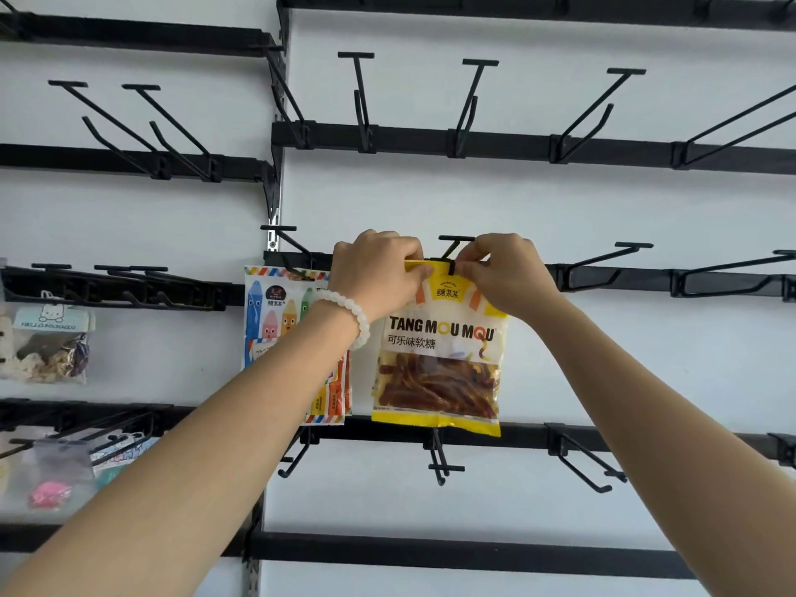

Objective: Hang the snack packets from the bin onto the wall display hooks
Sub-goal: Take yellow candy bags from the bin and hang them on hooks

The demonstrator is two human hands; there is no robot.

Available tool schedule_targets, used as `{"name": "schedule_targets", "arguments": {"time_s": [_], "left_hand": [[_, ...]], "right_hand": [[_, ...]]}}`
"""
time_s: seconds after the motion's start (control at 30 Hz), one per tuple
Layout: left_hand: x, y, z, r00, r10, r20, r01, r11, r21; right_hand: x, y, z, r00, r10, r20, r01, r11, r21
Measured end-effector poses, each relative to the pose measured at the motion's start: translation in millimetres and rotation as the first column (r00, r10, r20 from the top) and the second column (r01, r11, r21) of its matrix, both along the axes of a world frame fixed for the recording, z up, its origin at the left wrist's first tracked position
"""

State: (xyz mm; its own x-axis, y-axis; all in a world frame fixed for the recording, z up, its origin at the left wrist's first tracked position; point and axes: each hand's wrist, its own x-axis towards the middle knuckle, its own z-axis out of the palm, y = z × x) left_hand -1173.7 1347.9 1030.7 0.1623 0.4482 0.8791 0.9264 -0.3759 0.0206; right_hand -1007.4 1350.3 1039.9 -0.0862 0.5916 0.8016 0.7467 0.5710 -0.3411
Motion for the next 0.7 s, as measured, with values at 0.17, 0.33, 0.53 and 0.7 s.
{"name": "schedule_targets", "arguments": {"time_s": [0.17, 0.33, 0.53, 0.7], "left_hand": [[1.5, 8.3, -8.4, 1.0, 0.024, -0.014, -0.024, 0.999, 0.042], [-2.4, 19.1, -12.8, 0.997, 0.067, -0.043, -0.065, 0.996, 0.055], [0.1, 34.1, -16.4, 0.997, 0.073, -0.025, -0.072, 0.996, 0.047], [1.5, 44.8, -19.1, 0.996, 0.091, -0.011, -0.091, 0.995, 0.031]], "right_hand": [[1.6, 12.7, -8.0, 1.0, 0.006, 0.019, -0.008, 0.995, 0.104], [7.5, 27.5, -14.8, 0.995, -0.068, 0.074, 0.056, 0.986, 0.157], [8.9, 43.0, -21.7, 0.994, -0.087, 0.072, 0.077, 0.989, 0.13], [7.2, 53.0, -24.6, 0.993, -0.104, 0.053, 0.096, 0.986, 0.138]]}}
